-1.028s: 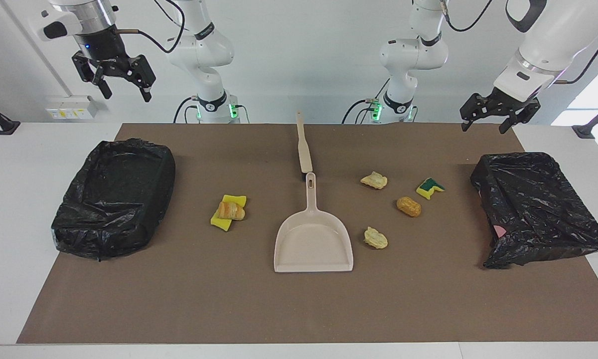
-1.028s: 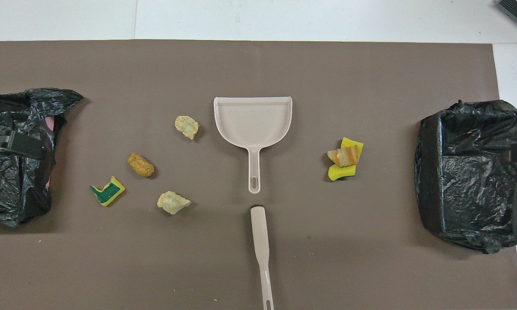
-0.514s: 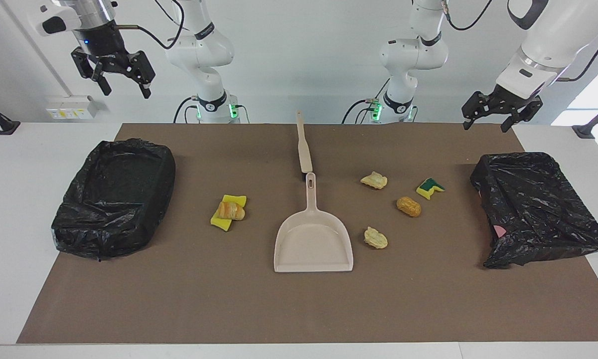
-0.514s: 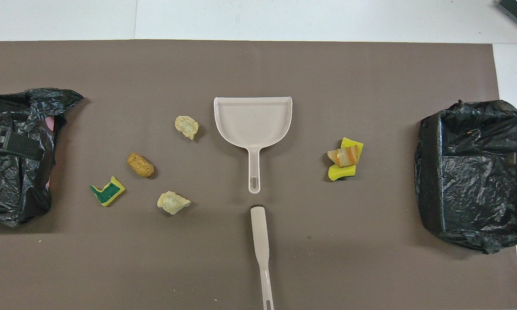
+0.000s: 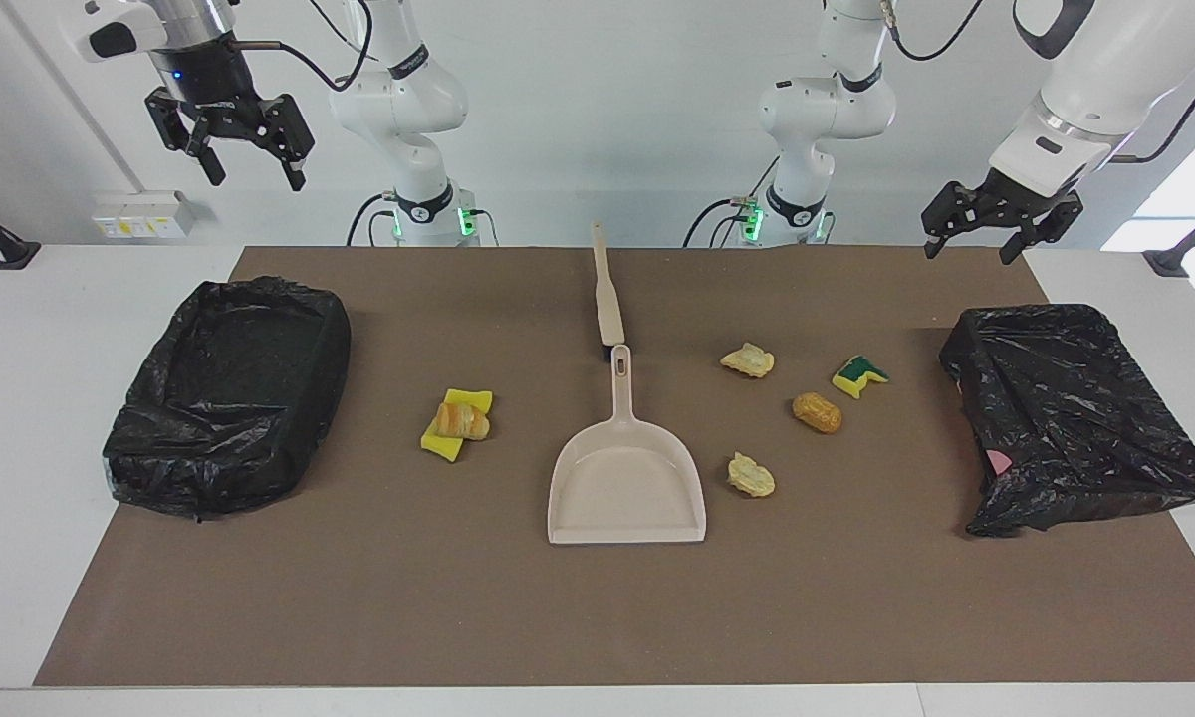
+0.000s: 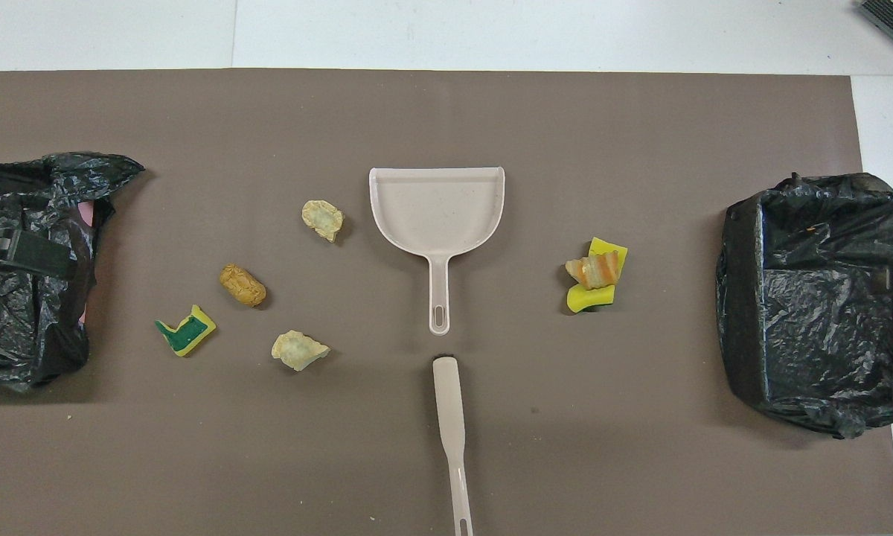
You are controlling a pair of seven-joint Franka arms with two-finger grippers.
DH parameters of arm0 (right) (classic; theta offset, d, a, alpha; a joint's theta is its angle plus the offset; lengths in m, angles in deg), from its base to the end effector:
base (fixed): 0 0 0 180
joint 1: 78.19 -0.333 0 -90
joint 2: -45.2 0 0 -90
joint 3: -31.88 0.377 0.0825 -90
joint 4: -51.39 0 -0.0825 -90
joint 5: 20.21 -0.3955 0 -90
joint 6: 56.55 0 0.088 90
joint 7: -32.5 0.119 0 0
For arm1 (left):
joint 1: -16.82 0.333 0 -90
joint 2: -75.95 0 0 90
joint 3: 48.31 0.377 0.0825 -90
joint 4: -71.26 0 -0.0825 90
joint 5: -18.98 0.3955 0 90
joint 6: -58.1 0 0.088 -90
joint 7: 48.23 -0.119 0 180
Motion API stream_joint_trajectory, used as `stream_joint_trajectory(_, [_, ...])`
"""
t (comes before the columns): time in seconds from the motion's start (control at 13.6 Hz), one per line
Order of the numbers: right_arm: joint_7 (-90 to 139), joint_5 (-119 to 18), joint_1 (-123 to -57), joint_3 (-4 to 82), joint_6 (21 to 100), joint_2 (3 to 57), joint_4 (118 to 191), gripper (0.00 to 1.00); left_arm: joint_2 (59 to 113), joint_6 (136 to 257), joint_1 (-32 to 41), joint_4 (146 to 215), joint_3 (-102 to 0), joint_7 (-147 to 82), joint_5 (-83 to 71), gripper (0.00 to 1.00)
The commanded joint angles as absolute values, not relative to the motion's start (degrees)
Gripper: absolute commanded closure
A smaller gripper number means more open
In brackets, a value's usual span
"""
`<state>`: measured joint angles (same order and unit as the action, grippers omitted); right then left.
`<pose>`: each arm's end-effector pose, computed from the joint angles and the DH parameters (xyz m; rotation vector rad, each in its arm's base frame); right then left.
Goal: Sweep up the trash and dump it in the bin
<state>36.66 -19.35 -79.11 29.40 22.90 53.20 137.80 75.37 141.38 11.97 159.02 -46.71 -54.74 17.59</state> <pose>0.4900 -0.0177 0.7606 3.1291 -0.1603 0.0285 0.5483 -0.0342 0.6880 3.1019 -0.2680 -0.1049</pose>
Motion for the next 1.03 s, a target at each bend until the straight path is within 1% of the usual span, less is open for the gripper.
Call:
stream_joint_trajectory(0.0, [34.2,-19.8,-79.2,29.6,19.3,56.5,141.5,0.00,74.5,143.8,11.9,162.7,-47.2,-57.1,14.7,0.00])
stream_joint_trajectory(0.15, [34.3,-19.8,-79.4,29.8,22.1,57.5,145.2,0.00,74.4,144.9,11.6,165.8,-47.9,-57.0,12.4,0.00])
stream_joint_trajectory(0.29, [33.8,-19.8,-79.5,29.8,24.7,56.8,145.9,0.00,73.8,146.7,9.9,170.2,-48.0,-56.9,8.3,0.00])
stream_joint_trajectory(0.44, [34.2,-19.9,-79.7,29.9,28.2,55.9,148.8,0.00,71.7,151.9,4.9,177.0,-48.0,-55.6,8.2,0.00])
stream_joint_trajectory(0.59, [34.2,-19.9,-80.8,29.9,36.2,55.7,154.4,0.00,68.5,157.1,0.1,184.7,-48.0,-52.6,8.2,0.00])
stream_joint_trajectory(0.66, [34.3,-19.9,-81.4,29.9,38.9,55.1,156.0,0.00,67.8,159.2,-2.1,186.9,-48.0,-51.1,8.2,0.00])
stream_joint_trajectory(0.81, [34.3,-19.9,-82.0,29.8,39.8,52.9,156.2,0.00,67.8,161.5,-6.1,188.8,-48.0,-45.4,7.6,0.00])
stream_joint_trajectory(0.95, [33.7,-19.8,-81.9,29.8,40.4,52.1,156.8,0.00,67.9,165.9,-11.4,191.7,-48.0,-39.9,6.9,0.00])
